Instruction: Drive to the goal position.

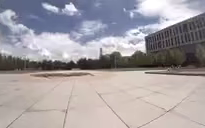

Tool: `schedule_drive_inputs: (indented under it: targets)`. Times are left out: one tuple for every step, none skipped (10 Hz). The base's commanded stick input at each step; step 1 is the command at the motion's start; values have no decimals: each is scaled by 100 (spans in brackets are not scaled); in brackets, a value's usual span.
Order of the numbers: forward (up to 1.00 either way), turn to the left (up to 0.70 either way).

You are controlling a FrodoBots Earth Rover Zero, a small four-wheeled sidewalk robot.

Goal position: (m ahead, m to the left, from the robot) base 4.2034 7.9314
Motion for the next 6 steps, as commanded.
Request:
schedule_drive_inputs:
  targets:
    - [70,0]
    - [70,0]
    - [70,0]
    - [70,0]
    - [70,0]
    - [70,0]
